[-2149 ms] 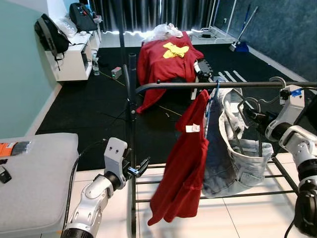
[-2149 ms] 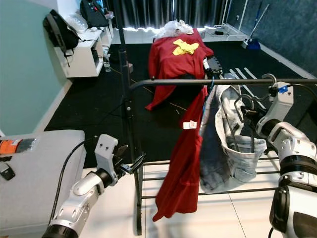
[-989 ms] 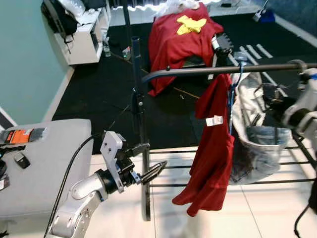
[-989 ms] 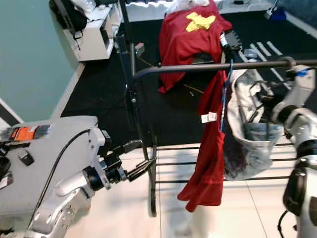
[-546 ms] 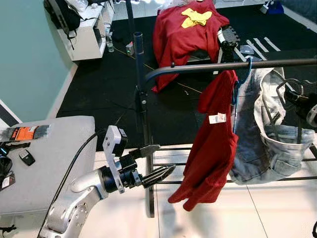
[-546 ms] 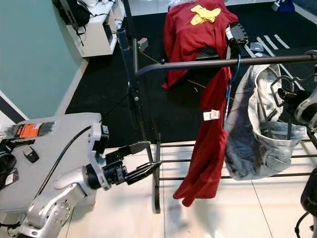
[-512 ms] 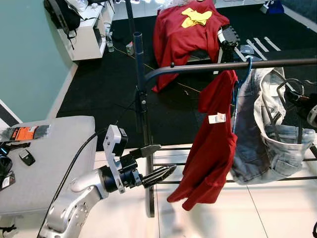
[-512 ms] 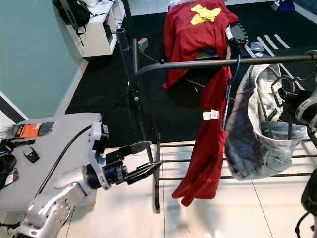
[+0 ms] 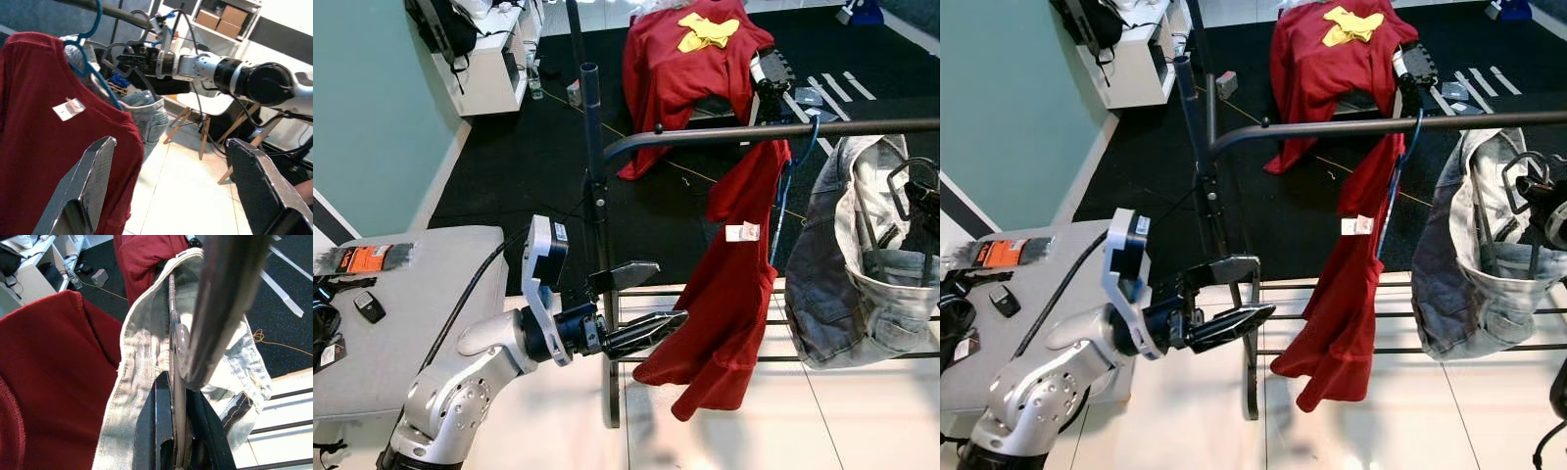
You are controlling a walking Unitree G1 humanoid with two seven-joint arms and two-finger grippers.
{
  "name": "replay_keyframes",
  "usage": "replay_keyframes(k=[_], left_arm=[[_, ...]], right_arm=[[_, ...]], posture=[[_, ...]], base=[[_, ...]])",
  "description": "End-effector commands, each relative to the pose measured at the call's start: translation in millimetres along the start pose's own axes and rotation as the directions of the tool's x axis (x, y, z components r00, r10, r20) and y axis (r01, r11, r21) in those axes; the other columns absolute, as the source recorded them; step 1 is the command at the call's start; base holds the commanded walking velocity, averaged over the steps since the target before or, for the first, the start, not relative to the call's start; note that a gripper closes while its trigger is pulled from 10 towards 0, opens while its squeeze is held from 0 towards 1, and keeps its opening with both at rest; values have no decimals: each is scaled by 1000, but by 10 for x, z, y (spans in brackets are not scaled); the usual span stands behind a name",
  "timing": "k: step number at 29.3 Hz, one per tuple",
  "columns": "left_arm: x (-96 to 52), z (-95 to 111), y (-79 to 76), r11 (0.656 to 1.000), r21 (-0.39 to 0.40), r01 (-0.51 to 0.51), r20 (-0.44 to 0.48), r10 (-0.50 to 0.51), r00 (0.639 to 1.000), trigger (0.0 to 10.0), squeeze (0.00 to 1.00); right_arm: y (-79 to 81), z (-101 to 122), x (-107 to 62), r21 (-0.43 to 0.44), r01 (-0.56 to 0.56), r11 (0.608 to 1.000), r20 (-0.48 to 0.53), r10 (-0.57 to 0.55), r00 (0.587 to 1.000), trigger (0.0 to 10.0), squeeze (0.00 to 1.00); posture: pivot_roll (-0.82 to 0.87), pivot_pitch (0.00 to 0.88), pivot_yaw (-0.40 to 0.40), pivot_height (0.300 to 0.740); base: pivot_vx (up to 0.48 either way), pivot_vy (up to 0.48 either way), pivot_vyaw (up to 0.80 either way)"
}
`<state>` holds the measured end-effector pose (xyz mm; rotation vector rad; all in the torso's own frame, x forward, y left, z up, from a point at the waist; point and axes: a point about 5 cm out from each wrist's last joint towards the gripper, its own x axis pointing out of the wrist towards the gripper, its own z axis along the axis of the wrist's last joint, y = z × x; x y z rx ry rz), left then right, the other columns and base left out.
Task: Hang hanger
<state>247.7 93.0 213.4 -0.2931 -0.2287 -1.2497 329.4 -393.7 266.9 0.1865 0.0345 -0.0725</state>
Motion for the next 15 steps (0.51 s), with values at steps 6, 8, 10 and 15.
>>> replay_keyframes(k=[6, 8, 10, 15], left_arm=[[-56, -128, 88, 991, 28, -132, -70, 133, 989, 10000, 0], [-67, -181, 80, 989, 22, -145, -101, 146, 984, 10000, 0], [-67, -181, 80, 989, 22, -145, -101, 146, 984, 10000, 0], [-51, -196, 96, 981, 8, -195, -106, 195, 975, 10000, 0]], right_arm=[[36, 80, 6, -38, -40, 998, 36, 41, 999, 10000, 0], [97, 103, 41, -54, -66, 996, 42, 68, 997, 10000, 0], [97, 103, 41, -54, -66, 996, 42, 68, 997, 10000, 0], [133, 110, 64, -58, -74, 996, 44, 77, 996, 10000, 0]], posture=[[77, 170, 94, 740], [74, 166, 92, 740], [74, 166, 92, 740], [70, 163, 88, 740]], base=[[0, 0, 0], [0, 0, 0], [0, 0, 0], [0, 0, 0]])
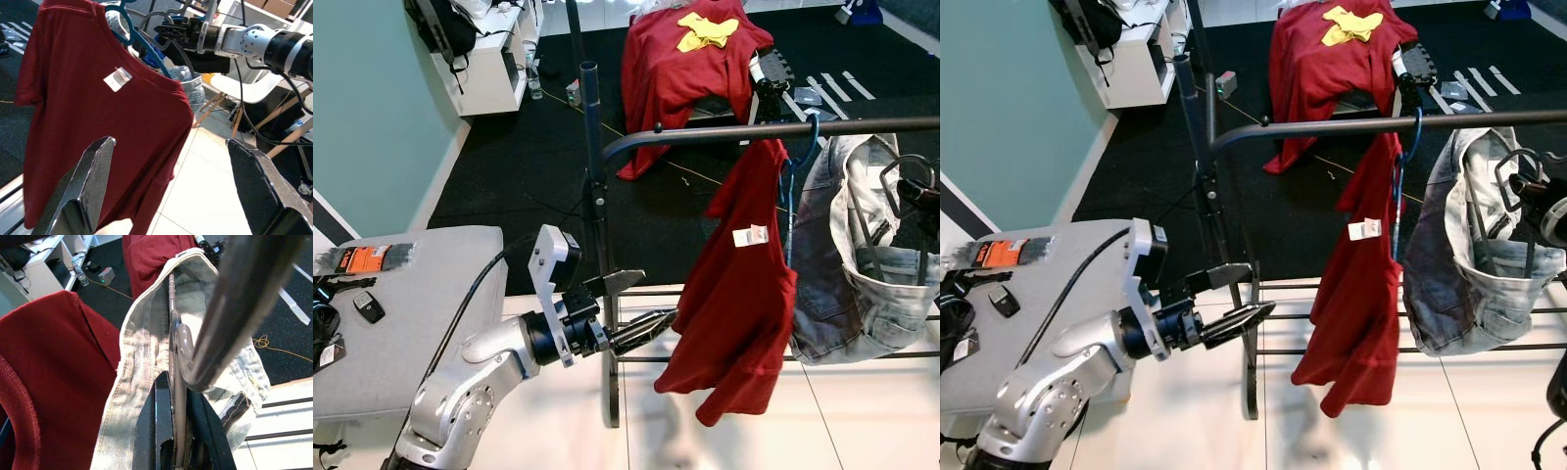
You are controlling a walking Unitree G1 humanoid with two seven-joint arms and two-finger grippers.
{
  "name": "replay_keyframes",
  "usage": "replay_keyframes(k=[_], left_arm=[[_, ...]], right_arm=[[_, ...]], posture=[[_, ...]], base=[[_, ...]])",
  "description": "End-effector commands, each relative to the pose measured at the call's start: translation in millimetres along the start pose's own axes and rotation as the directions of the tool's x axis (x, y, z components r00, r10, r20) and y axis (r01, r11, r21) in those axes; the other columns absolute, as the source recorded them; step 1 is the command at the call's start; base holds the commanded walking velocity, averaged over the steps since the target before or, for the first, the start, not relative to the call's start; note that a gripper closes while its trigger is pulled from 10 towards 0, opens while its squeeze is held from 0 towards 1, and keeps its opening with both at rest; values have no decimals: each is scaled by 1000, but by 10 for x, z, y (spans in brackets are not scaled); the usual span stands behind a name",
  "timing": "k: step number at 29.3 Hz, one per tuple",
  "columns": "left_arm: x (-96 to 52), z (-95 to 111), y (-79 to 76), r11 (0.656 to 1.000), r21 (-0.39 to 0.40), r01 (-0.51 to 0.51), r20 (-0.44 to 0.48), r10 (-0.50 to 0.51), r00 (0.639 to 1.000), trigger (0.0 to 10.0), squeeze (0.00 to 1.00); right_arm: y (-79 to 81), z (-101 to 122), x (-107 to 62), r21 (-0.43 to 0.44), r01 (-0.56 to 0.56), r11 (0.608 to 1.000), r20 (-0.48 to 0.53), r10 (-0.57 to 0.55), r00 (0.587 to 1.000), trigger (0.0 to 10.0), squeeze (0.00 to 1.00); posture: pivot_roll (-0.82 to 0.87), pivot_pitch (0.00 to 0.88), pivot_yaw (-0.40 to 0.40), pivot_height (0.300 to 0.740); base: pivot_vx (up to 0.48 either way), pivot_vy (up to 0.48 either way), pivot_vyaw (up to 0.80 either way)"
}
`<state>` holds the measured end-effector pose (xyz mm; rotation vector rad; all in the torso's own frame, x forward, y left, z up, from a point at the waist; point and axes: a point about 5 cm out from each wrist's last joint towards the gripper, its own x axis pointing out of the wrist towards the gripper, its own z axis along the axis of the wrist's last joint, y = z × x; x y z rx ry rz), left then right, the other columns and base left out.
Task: Hang hanger
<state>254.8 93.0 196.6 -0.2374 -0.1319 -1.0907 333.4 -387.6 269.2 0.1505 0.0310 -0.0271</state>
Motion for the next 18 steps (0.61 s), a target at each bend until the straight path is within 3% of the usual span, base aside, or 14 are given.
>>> replay_keyframes(k=[1, 18], left_arm=[[-7, -35, 47, 998, -18, -64, -10, 63, 998, 10000, 0], [32, -103, 84, 991, 17, -130, -46, 131, 990, 10000, 0]], right_arm=[[72, 92, 41, -20, -34, 999, 45, 35, 998, 10000, 0], [128, -7, 81, -8, -62, 998, 28, 63, 998, 10000, 0]], posture=[[69, 163, 89, 740], [64, 164, 89, 740]], base=[[0, 0, 0], [0, -28, 0]])
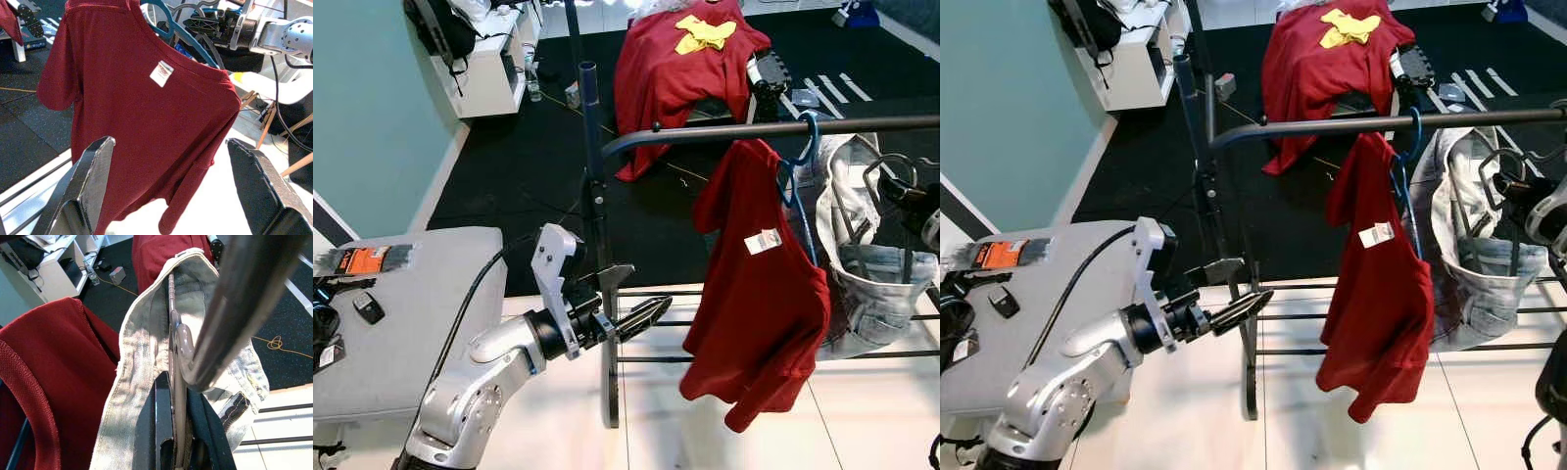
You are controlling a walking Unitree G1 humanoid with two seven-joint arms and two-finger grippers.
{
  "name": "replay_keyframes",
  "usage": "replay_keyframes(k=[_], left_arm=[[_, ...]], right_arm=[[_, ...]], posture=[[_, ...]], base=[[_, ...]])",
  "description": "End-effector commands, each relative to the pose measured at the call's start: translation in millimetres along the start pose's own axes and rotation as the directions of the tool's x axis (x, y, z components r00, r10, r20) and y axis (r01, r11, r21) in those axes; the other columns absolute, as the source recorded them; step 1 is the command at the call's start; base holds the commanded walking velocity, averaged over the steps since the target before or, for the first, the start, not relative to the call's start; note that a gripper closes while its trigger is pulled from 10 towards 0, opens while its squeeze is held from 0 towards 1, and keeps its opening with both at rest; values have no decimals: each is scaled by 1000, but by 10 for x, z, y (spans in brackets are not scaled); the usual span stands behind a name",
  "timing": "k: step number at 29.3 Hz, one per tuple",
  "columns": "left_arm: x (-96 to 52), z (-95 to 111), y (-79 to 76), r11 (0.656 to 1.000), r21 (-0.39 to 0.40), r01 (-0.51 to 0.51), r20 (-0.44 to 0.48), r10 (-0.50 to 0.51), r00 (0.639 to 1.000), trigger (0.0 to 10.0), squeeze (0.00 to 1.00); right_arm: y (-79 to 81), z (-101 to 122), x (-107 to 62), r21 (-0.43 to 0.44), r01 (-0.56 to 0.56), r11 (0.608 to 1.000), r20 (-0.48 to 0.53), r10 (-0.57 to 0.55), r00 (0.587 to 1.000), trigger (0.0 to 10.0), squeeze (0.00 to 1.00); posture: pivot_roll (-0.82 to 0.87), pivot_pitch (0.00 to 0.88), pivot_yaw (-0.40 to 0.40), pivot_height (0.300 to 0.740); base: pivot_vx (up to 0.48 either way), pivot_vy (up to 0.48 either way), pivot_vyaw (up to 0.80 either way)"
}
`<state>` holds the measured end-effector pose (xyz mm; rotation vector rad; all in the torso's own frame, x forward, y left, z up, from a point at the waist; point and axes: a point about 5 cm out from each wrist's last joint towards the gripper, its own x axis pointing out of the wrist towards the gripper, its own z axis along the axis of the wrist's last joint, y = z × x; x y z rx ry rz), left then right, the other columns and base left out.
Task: Hang hanger
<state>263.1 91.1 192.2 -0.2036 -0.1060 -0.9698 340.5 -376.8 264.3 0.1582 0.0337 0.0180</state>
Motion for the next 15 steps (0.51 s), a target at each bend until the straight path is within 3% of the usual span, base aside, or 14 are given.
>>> replay_keyframes(k=[1, 15], left_arm=[[-10, -57, 13, 1000, -12, -8, -21, 8, 1000, 10000, 0], [8, -49, 31, 999, -17, -28, -22, 28, 999, 10000, 0]], right_arm=[[27, 55, 12, -15, -18, 1000, 34, 18, 999, 10000, 0], [16, 32, 5, -20, -15, 1000, 27, 16, 1000, 10000, 0]], posture=[[64, 164, 89, 740], [60, 159, 94, 740]], base=[[0, -240, 0], [0, -287, 0]])
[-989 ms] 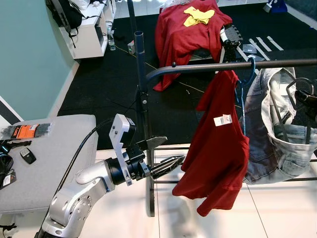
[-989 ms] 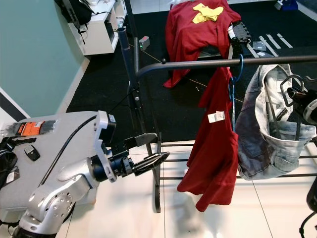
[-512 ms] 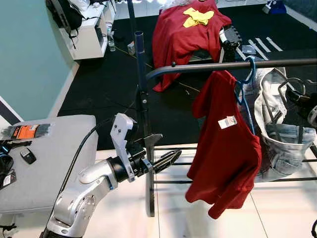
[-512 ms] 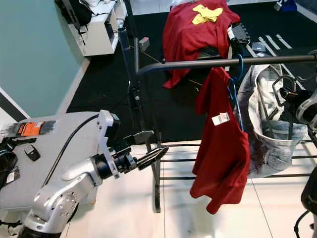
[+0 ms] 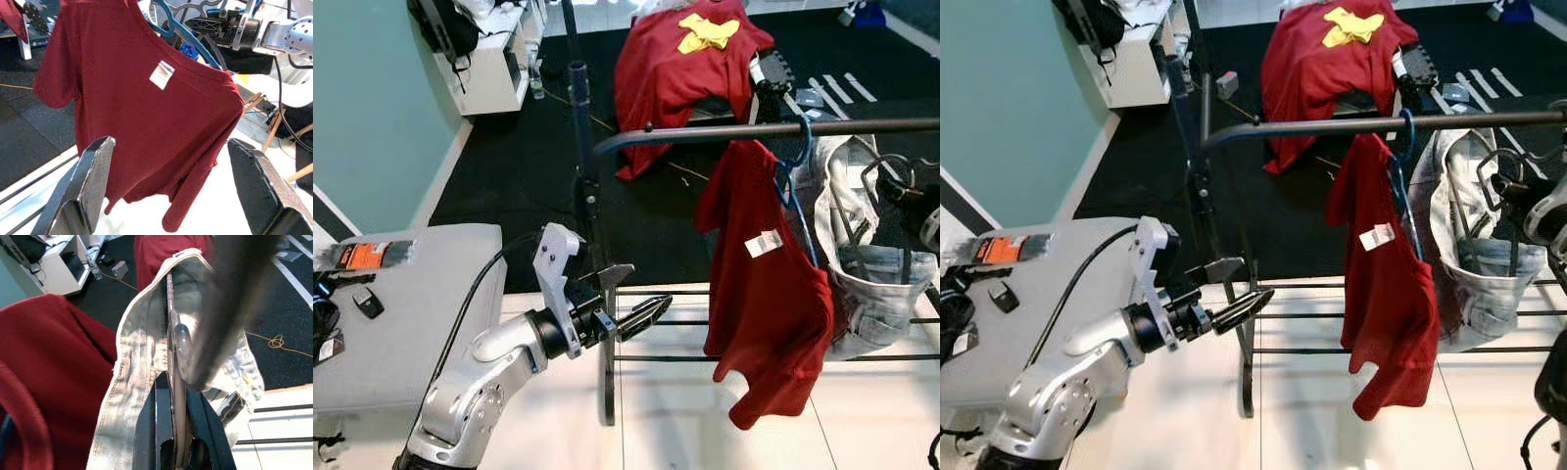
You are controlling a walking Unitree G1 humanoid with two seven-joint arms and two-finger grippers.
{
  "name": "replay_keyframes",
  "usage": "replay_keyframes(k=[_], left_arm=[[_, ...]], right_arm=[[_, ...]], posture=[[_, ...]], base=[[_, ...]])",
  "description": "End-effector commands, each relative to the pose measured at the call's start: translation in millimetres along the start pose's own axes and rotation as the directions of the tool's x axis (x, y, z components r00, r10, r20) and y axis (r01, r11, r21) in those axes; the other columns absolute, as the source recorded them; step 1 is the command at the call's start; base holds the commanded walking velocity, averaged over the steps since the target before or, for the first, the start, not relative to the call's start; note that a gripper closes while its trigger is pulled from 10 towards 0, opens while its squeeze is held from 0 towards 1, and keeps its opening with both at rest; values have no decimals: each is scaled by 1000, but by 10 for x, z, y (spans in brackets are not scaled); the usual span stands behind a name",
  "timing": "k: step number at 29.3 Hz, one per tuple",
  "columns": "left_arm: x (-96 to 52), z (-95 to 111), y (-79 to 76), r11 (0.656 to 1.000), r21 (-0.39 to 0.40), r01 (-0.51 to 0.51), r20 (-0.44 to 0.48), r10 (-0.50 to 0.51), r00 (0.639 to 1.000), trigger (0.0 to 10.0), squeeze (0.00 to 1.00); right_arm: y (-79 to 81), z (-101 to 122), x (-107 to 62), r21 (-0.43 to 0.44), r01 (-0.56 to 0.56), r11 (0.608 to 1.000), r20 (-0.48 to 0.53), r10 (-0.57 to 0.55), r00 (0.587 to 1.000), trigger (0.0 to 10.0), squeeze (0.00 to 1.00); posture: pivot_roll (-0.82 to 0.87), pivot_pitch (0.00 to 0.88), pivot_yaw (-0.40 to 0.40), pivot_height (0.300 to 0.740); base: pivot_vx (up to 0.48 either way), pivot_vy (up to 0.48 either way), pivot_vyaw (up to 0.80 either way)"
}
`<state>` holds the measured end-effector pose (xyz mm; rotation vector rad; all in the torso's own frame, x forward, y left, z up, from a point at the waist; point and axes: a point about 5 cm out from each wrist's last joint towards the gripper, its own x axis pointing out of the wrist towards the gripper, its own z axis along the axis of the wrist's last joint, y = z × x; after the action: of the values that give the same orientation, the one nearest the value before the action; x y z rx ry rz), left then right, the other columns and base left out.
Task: Hang hanger
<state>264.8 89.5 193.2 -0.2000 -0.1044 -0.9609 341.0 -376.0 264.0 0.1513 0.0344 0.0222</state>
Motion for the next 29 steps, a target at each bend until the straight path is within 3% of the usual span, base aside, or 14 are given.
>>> replay_keyframes(k=[1, 19, 22, 29], left_arm=[[-8, -55, 31, 999, -22, -23, -19, 23, 1000, 10000, 0], [-11, -65, 33, 999, -22, -32, -26, 32, 999, 10000, 0], [-20, -165, 123, 996, -26, -86, -126, 82, 989, 10000, 0], [-26, -193, 175, 992, -42, -120, -144, 113, 983, 10000, 0]], right_arm=[[4, 34, -4, -14, -11, 1000, 27, 11, 1000, 10000, 0], [-9, 28, -16, -20, -11, 1000, 23, 11, 1000, 10000, 0], [1, 23, -12, -23, -23, 999, 19, 23, 1000, 10000, 0], [8, 18, -10, -25, -31, 999, 15, 31, 999, 10000, 0]], posture=[[59, 158, 94, 740], [59, 152, 93, 740], [56, 155, 92, 740], [55, 158, 94, 740]], base=[[0, -345, 0], [0, -346, 0], [0, 480, 0], [0, 480, 0]])
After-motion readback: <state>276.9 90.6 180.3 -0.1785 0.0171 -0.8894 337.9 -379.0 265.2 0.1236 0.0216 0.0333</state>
